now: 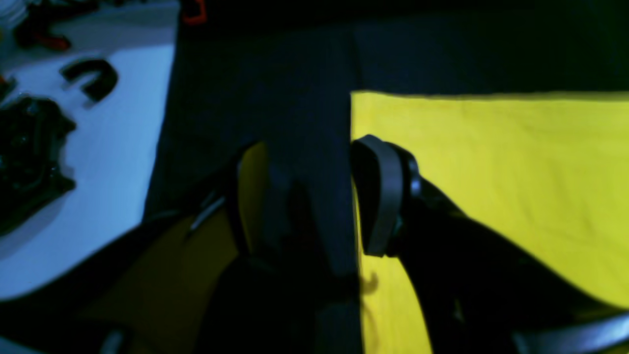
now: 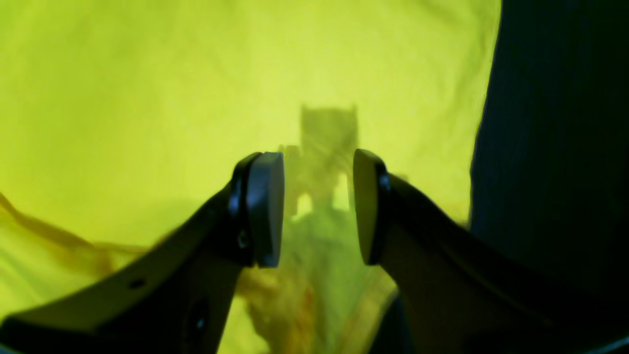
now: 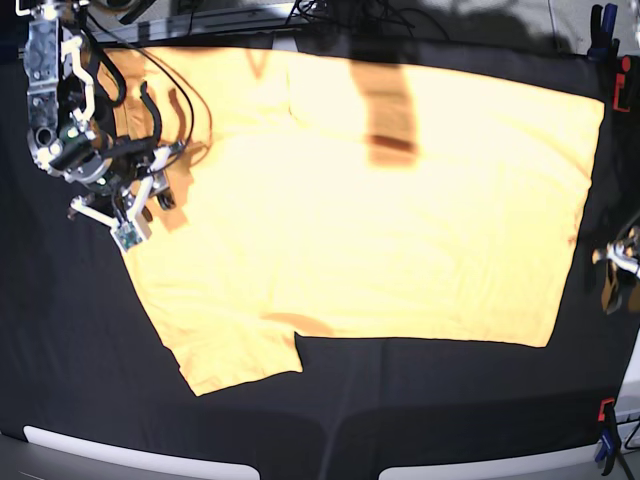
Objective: Layout the t-shirt on the table in an organized manner, then fold the t-shirt properly
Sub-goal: 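Move both grippers to the shirt's opposite long edge, then grasp the opposite edge with both grippers and lift it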
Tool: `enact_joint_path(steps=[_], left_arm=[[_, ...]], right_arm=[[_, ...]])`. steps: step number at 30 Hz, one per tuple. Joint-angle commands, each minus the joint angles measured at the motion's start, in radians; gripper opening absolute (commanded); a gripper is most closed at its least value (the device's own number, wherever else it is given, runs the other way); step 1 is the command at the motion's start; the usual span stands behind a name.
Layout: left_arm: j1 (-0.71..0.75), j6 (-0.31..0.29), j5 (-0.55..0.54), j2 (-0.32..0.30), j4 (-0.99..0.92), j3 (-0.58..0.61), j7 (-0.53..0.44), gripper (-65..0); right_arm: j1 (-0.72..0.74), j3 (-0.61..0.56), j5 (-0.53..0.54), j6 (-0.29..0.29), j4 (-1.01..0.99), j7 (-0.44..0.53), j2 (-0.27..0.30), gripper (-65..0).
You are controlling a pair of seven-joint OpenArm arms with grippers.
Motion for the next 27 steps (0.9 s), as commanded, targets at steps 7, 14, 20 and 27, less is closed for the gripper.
enact_joint_path(steps=[7,14,20,27], left_arm=[[-0.301,-0.018,0.017,0.046,-0.335,0.191,-0.07,-38.5],[-0.535,-0.014,0.143,0.153,-0.747,0.261,-0.246,-38.5],[-0.603,0.066,0.181,0.194,-0.972,0.261,-0.427,-38.6],[-0.597,0.065,0.181,0.21,-1.002,0.261,-0.438,-40.1]], right_arm=[[0.018,0.008,0.003,0.0,0.015,0.0,0.01,-42.1],[0.017,0.008,0.002,0.0,0.015,-0.035,0.01,-42.1],[0.017,0.008,-0.001,0.0,0.015,-0.04,0.01,-42.1],[0.017,0.009,-0.001,0.0,0.015,-0.043,0.01,-42.1]])
